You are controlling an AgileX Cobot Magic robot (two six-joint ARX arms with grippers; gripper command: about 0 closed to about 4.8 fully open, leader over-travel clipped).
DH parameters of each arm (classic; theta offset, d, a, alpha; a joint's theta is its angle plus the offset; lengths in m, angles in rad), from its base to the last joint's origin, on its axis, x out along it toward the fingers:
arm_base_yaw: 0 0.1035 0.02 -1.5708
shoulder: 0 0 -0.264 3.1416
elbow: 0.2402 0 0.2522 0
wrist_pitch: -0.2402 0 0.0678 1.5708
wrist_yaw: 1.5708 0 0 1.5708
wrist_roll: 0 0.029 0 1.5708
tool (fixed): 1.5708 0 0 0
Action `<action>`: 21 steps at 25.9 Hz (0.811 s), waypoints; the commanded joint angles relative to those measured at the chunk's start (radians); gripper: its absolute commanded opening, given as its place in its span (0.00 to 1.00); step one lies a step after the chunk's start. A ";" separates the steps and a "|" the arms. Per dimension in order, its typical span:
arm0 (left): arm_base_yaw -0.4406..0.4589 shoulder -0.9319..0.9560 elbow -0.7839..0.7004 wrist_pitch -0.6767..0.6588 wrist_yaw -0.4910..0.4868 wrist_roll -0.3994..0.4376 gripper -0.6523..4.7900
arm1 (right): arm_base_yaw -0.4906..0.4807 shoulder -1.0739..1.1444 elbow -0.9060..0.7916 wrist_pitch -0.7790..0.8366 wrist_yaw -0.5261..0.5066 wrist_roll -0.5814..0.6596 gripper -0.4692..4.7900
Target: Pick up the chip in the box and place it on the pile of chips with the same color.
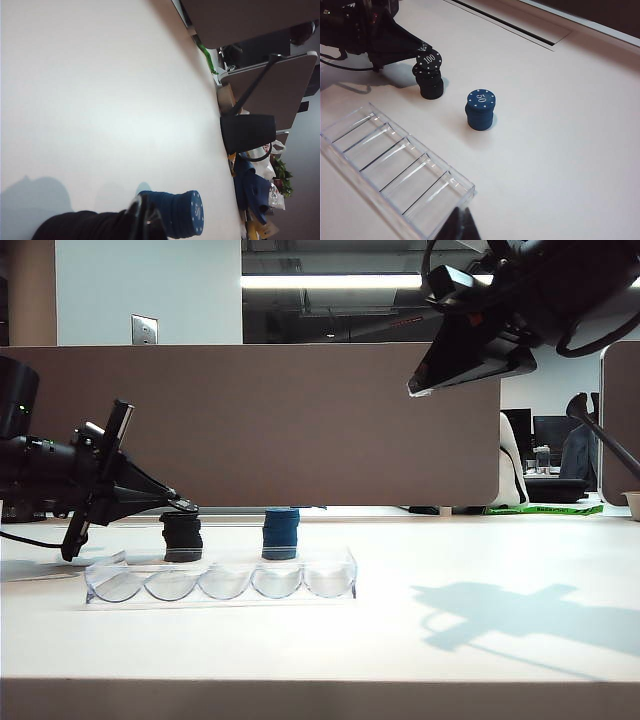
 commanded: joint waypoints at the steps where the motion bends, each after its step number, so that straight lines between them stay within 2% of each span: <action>1: 0.000 -0.003 0.002 -0.002 0.009 0.015 0.11 | 0.001 -0.003 0.005 0.019 0.003 -0.003 0.08; 12: 0.001 -0.003 0.002 -0.039 0.019 0.026 0.12 | 0.001 -0.003 0.005 0.019 0.003 -0.003 0.08; 15: 0.002 -0.003 0.002 -0.039 0.019 0.026 0.18 | 0.001 -0.003 0.005 0.019 0.003 -0.003 0.08; 21: 0.002 -0.003 0.002 -0.037 0.024 0.023 0.19 | 0.001 -0.003 0.005 0.019 0.003 -0.003 0.08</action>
